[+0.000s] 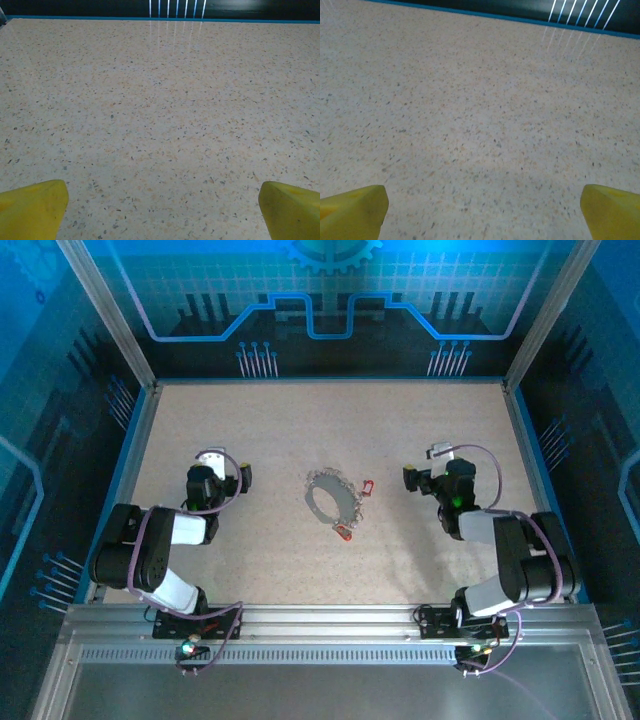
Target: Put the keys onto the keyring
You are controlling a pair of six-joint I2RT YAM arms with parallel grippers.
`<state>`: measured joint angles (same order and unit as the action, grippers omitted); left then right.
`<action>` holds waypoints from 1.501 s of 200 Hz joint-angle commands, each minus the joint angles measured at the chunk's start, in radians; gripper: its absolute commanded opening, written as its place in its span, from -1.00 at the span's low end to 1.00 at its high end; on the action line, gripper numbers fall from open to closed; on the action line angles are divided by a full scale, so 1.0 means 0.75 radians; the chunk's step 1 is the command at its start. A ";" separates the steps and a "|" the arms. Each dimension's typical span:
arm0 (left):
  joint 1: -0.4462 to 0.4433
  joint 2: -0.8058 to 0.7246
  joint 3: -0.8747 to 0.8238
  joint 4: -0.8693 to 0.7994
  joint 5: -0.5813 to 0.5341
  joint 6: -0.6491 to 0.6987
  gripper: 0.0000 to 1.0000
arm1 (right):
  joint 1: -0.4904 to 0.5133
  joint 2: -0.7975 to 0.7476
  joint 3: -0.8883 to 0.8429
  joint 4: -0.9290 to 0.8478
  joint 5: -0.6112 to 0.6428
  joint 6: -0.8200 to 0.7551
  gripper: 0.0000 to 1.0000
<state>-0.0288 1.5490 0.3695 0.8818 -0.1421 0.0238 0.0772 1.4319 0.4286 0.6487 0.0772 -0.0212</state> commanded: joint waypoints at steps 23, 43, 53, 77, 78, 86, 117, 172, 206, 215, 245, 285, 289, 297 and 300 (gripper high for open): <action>-0.152 -0.244 0.042 -0.168 -0.237 0.103 0.98 | 0.012 -0.521 0.105 -0.408 -0.009 0.082 0.99; -0.295 -0.462 0.137 -0.392 -0.285 0.163 0.98 | 0.029 -0.654 0.240 -0.704 0.135 0.236 0.99; -0.351 -0.557 0.165 -0.442 -0.238 0.174 0.98 | 0.029 -0.682 0.301 -0.803 0.183 0.287 0.99; -0.411 -0.761 0.271 -0.685 -0.093 0.040 0.98 | 0.025 -0.727 0.347 -0.917 0.386 0.498 0.99; -0.411 -0.768 0.277 -0.695 -0.086 0.032 0.98 | 0.025 -0.730 0.349 -0.929 0.401 0.519 0.99; -0.412 -0.809 0.322 -0.783 -0.056 -0.041 0.98 | 0.022 -0.746 0.376 -1.077 0.555 0.774 0.99; -0.400 -0.816 0.521 -1.187 -0.145 -0.446 0.98 | -0.044 -0.842 0.286 -1.279 0.491 1.244 0.99; -0.356 -0.688 0.805 -1.509 0.105 -0.402 0.98 | 0.066 -0.822 0.168 -1.221 0.209 1.184 0.98; -0.349 -0.456 0.915 -1.562 0.270 -0.259 0.98 | 0.352 -0.629 0.284 -1.332 0.040 0.939 0.82; -0.350 -0.399 0.925 -1.553 0.306 -0.244 0.98 | 0.449 -0.562 0.334 -1.425 0.051 0.889 0.80; -0.350 -0.256 0.898 -1.470 0.449 -0.251 0.98 | 0.596 -0.345 0.407 -1.509 -0.196 0.732 0.52; -0.342 -0.172 0.945 -1.545 0.446 -0.223 0.98 | 0.694 -0.077 0.500 -1.559 -0.372 0.627 0.13; -0.342 -0.174 0.942 -1.543 0.435 -0.231 0.98 | 0.705 -0.062 0.509 -1.555 -0.368 0.626 0.11; -0.341 -0.185 0.926 -1.519 0.424 -0.247 0.98 | 0.718 -0.037 0.526 -1.546 -0.361 0.632 0.09; -0.338 -0.188 0.919 -1.509 0.424 -0.252 0.98 | 0.720 -0.030 0.533 -1.538 -0.361 0.632 0.08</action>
<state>-0.2951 1.4189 1.0393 -0.2451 0.1570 -0.1741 0.5838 1.3697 0.7734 -0.4694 -0.1215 0.5007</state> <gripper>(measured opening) 0.990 0.554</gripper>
